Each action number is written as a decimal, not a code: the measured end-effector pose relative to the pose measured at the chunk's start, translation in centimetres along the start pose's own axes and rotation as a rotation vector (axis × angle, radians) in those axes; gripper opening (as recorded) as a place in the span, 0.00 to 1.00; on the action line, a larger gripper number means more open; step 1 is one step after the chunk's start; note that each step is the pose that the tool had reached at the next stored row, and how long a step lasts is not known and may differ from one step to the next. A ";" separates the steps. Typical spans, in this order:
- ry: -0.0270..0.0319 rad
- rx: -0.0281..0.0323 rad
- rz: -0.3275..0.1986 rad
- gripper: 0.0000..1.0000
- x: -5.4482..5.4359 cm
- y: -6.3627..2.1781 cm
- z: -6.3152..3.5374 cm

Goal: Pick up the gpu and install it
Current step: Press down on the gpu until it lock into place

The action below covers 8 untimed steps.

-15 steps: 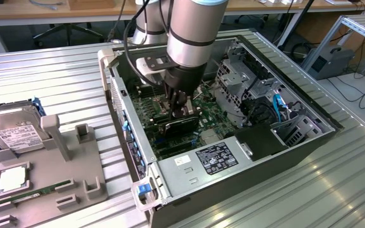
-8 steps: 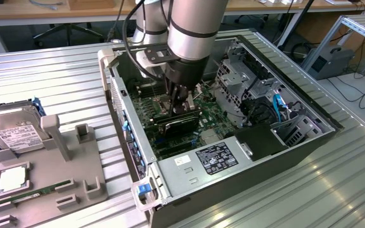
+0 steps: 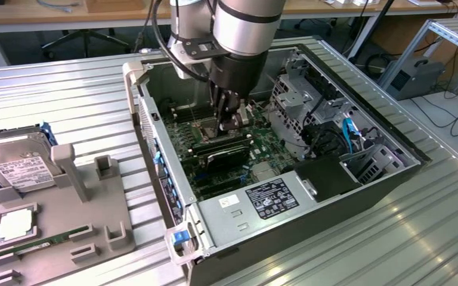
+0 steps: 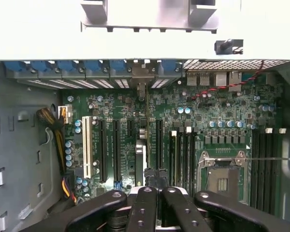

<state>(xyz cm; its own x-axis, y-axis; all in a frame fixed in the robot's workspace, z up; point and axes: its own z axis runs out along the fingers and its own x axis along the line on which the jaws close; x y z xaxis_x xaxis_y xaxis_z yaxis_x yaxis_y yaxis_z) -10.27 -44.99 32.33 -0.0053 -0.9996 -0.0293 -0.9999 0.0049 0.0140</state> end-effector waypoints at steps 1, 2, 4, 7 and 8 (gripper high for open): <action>0.0000 0.0000 0.000 0.11 0.0 0.00 -0.33; 0.0000 0.0000 0.000 0.11 0.0 0.00 -0.55; -0.0002 0.0001 0.000 0.11 0.0 0.00 -0.62; 0.0001 0.0000 0.000 0.11 0.0 -0.33 -0.64; 0.0000 0.0000 0.000 0.11 0.0 -0.67 -0.65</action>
<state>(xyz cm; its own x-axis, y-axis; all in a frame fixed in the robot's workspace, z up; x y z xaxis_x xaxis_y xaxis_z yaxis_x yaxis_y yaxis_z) -9.59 -44.99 32.97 -0.0054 -0.9996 -0.0293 -0.9999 0.0049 0.0140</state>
